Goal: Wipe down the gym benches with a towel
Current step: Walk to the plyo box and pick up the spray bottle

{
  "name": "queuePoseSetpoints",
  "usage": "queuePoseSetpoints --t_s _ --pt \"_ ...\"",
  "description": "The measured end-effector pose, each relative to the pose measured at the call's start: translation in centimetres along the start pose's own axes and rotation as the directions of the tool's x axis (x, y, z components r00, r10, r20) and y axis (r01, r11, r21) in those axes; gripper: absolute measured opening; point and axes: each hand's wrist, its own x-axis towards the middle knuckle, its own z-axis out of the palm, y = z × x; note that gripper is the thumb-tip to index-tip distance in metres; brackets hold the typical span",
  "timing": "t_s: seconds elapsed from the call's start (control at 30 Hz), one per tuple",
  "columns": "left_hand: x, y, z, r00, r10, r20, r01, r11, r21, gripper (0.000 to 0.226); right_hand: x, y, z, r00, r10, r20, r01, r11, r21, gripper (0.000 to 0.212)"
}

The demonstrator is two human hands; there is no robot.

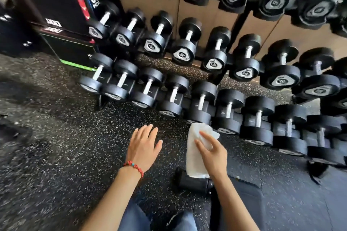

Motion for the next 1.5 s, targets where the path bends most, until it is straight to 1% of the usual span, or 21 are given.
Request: queuePoseSetpoints --t_s 0.17,0.33,0.43,0.53,0.67,0.77,0.83,0.93,1.1,1.23,1.33,1.5 --pt "-2.1 -7.8 -1.9 0.986 -0.167 -0.013 0.167 0.986 -0.013 0.045 0.0 -3.6 7.8 0.987 -0.048 0.156 0.055 0.998 -0.041 0.032" --pt "-4.4 -16.4 -3.8 0.947 -0.318 -0.043 0.317 0.948 -0.022 0.043 -0.8 -7.3 16.6 0.949 -0.080 0.306 0.096 0.995 -0.036 0.030" --pt "-5.9 -21.5 -5.0 0.906 -0.421 -0.037 0.421 0.907 -0.012 0.045 -1.3 -9.4 22.1 0.917 -0.098 0.386 0.130 0.990 -0.057 0.030" --pt "-7.5 -26.0 -6.3 0.863 -0.502 -0.061 0.502 0.865 -0.015 0.044 -2.0 -11.5 27.2 0.875 -0.113 0.471 0.161 0.985 -0.062 0.030" --pt "-9.5 -30.1 -7.8 0.795 -0.601 -0.087 0.599 0.799 -0.050 0.040 -2.9 -13.9 32.2 0.812 -0.131 0.569 0.213 0.974 -0.080 0.029" --pt "-10.4 -32.3 -8.3 0.746 -0.663 -0.071 0.660 0.749 -0.058 0.042 -2.9 -15.7 35.3 0.760 -0.160 0.630 0.276 0.957 -0.090 0.030" --pt "-10.8 -33.8 -8.3 0.715 -0.697 -0.057 0.695 0.717 -0.049 0.046 -2.7 -16.9 37.4 0.716 -0.186 0.673 0.341 0.934 -0.105 0.032" --pt "-10.4 -35.9 -8.4 0.669 -0.741 -0.056 0.738 0.672 -0.060 0.047 -1.9 -18.5 40.5 0.670 -0.201 0.715 0.388 0.916 -0.106 0.032" --pt "-7.8 -39.5 -8.7 0.617 -0.782 -0.081 0.779 0.622 -0.074 0.043 0.7 -20.8 45.3 0.615 -0.215 0.759 0.427 0.899 -0.091 0.033" --pt "-3.2 -43.8 -9.6 0.578 -0.813 -0.068 0.811 0.582 -0.058 0.046 4.9 -23.9 50.1 0.580 -0.209 0.787 0.423 0.903 -0.072 0.034" --pt "0.3 -46.4 -10.8 0.560 -0.824 -0.081 0.823 0.565 -0.054 0.046 8.0 -26.7 53.2 0.571 -0.211 0.794 0.422 0.905 -0.063 0.033" --pt "4.8 -50.8 -12.5 0.555 -0.826 -0.094 0.825 0.562 -0.068 0.044 11.3 -30.5 58.2 0.569 -0.211 0.795 0.414 0.908 -0.056 0.031"
